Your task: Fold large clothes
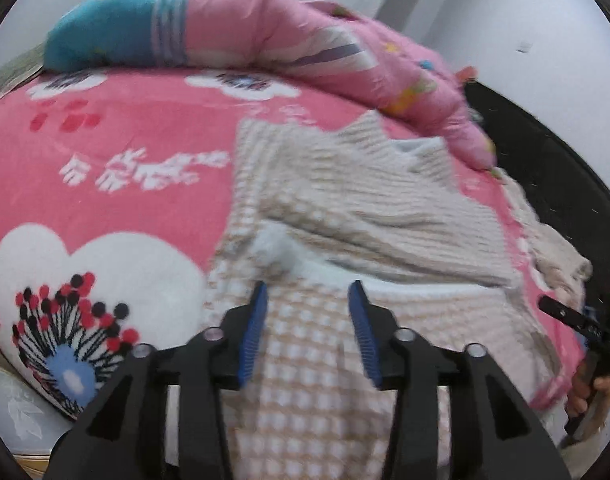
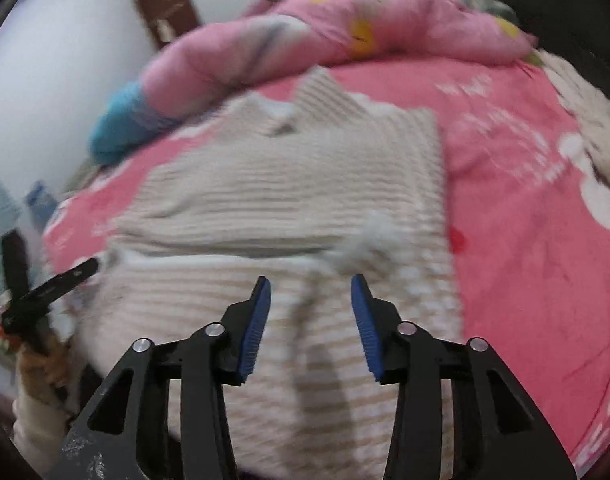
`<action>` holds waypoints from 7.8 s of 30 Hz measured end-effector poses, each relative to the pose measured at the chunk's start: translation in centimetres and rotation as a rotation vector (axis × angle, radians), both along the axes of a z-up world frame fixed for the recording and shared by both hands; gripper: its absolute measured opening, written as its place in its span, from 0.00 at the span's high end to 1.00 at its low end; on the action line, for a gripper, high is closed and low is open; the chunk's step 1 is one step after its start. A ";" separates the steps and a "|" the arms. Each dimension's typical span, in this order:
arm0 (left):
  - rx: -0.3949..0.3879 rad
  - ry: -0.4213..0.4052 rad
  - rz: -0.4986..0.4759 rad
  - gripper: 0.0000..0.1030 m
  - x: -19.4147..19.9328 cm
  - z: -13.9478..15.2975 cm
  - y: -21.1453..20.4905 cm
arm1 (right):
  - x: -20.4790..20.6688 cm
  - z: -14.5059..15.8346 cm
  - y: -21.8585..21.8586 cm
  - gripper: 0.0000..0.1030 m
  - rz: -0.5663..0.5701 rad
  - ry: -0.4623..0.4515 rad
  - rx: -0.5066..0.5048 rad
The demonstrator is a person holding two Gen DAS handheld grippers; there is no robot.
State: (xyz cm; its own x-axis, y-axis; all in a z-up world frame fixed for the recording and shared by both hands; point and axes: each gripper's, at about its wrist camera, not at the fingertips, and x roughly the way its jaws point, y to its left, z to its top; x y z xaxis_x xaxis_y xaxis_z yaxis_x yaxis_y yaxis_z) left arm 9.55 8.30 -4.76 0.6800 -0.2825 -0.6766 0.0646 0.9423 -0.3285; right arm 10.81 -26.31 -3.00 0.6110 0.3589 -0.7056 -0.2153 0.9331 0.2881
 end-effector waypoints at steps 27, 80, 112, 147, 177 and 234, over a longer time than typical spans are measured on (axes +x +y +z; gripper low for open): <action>0.114 0.144 -0.192 0.38 -3.2 -3.5 -6.8 | -4.5 -1.1 10.0 0.61 0.233 -0.024 -0.252; 0.219 0.085 -0.156 0.04 0.8 -4.3 -8.5 | 3.7 -4.2 4.4 0.44 -0.041 -0.001 -0.321; 0.224 -0.018 -0.166 0.04 11.2 5.9 -7.1 | 16.1 4.1 -1.5 0.20 0.000 -0.044 -0.012; 0.122 -0.099 -0.390 0.89 20.8 6.9 -11.4 | 21.5 2.2 -0.9 0.80 0.217 -0.016 -0.120; -0.155 0.001 -0.256 0.63 20.6 4.4 -7.0 | 18.6 1.9 -1.6 0.61 0.085 0.053 -0.097; 0.134 0.017 -0.379 0.62 21.3 2.9 -13.0 | 21.2 0.8 -0.3 0.44 0.104 0.041 -0.214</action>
State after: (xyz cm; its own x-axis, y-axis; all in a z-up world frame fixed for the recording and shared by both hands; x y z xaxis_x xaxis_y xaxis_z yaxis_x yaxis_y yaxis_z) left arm 30.82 -4.75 -1.81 0.5331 -0.4195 -0.7348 0.4114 0.8874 -0.2081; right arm 31.97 -26.58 -2.17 0.5477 0.2579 -0.7959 -0.3058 0.9472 0.0965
